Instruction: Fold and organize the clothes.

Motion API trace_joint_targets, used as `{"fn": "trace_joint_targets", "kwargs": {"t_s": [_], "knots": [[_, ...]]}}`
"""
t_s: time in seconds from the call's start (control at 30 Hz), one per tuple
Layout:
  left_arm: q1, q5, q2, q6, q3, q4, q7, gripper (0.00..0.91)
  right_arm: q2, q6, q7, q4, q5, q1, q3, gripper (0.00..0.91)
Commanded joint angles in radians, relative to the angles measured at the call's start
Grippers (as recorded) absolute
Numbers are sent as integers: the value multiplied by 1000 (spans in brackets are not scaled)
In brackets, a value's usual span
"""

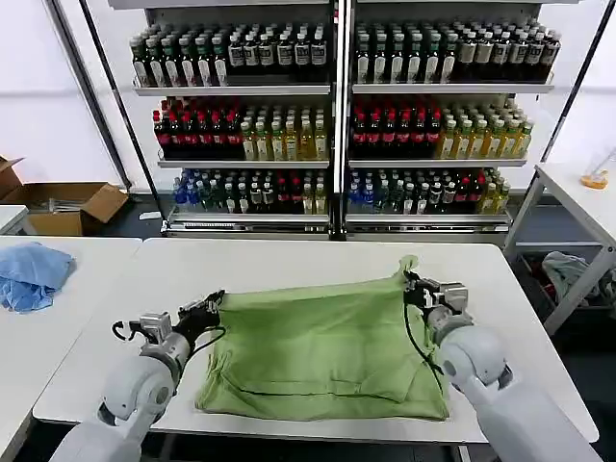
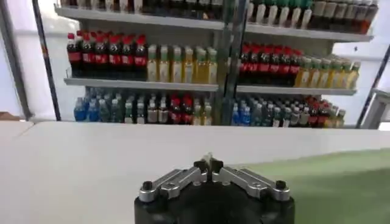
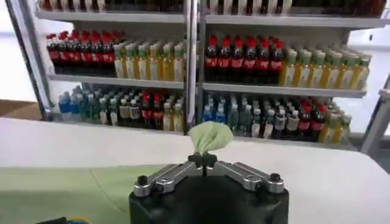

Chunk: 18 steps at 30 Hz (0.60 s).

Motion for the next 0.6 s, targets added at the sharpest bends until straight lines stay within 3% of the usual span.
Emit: {"fn": "trace_joint_targets", "kwargs": {"t_s": [0.03,0.47,0.53,0.57,0.6], "knots": [[163,63,8,-4,-23,-103,13,20,-32,-27,16,177,-17,-229,79,0],[210,225,-5,-5,-15,-59,28,20,8,-49,48,129,-33,-304,73,0],[200,229,-10,-9,-12,-44,28,60,17,-49,44,111,-44,-296,62,0],[192,230,-12,-9,-10,-37,28,191,21,-49,43,103,-51,-290,54,413],[182,232,-17,-9,-8,-28,28,302,27,-50,42,96,-54,-285,48,715]]}}
